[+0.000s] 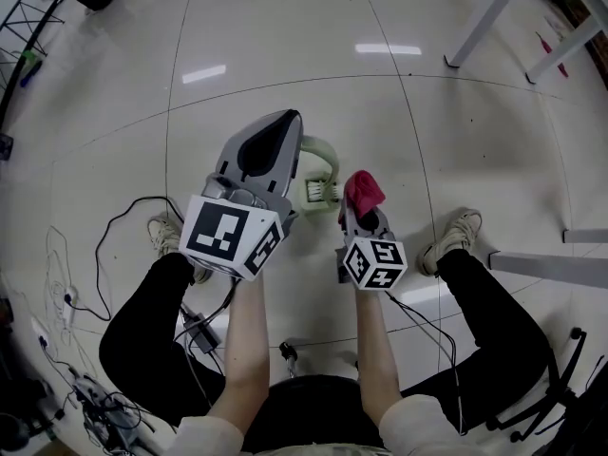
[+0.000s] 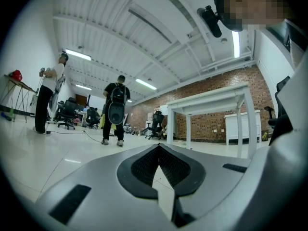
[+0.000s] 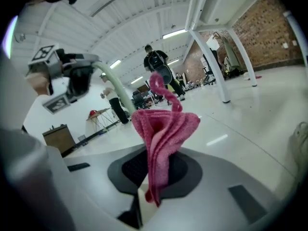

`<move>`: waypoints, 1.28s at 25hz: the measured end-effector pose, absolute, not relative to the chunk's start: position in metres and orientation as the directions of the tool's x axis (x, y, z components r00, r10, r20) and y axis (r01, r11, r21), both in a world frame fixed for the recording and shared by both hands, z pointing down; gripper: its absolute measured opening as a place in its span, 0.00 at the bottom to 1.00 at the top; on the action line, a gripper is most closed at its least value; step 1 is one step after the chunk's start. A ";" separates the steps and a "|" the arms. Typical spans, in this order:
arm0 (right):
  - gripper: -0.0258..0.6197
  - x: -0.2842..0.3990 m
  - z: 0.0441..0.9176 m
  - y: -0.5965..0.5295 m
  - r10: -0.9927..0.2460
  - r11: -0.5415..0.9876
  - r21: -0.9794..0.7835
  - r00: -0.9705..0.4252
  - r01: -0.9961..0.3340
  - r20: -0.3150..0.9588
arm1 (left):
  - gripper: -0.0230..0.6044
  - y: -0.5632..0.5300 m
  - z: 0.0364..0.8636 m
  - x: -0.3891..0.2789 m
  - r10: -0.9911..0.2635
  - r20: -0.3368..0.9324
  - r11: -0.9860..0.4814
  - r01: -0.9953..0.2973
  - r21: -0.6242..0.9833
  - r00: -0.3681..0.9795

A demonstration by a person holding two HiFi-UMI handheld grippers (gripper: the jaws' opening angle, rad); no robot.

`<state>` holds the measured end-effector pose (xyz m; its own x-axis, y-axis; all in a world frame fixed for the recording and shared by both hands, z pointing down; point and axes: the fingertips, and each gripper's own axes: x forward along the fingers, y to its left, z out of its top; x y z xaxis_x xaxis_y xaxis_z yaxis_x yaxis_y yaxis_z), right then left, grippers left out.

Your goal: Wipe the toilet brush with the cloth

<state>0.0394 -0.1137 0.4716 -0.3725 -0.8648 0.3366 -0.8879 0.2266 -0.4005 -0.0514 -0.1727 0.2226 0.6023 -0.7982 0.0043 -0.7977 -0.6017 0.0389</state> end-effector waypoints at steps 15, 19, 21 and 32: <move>0.09 -0.029 0.483 -0.136 -0.836 0.023 -0.660 -0.376 -0.751 0.399 | 0.04 -0.176 0.222 -0.051 -0.801 -0.006 -0.597 -0.799 0.071 0.598; 0.09 -0.028 0.442 -0.146 -0.875 0.104 -0.612 -0.364 -0.784 0.318 | 0.04 -0.177 0.222 -0.051 -0.803 -0.007 -0.595 -0.801 0.070 0.596; 0.09 -0.030 0.414 -0.151 -0.893 0.159 -0.589 -0.370 -0.792 0.256 | 0.04 -0.177 0.222 -0.052 -0.804 -0.006 -0.593 -0.802 0.072 0.594; 0.09 -0.049 0.309 -0.147 -0.869 0.456 -0.303 -0.492 -0.837 0.051 | 0.04 -0.177 0.222 -0.044 -0.794 0.017 -0.606 -0.794 0.058 0.607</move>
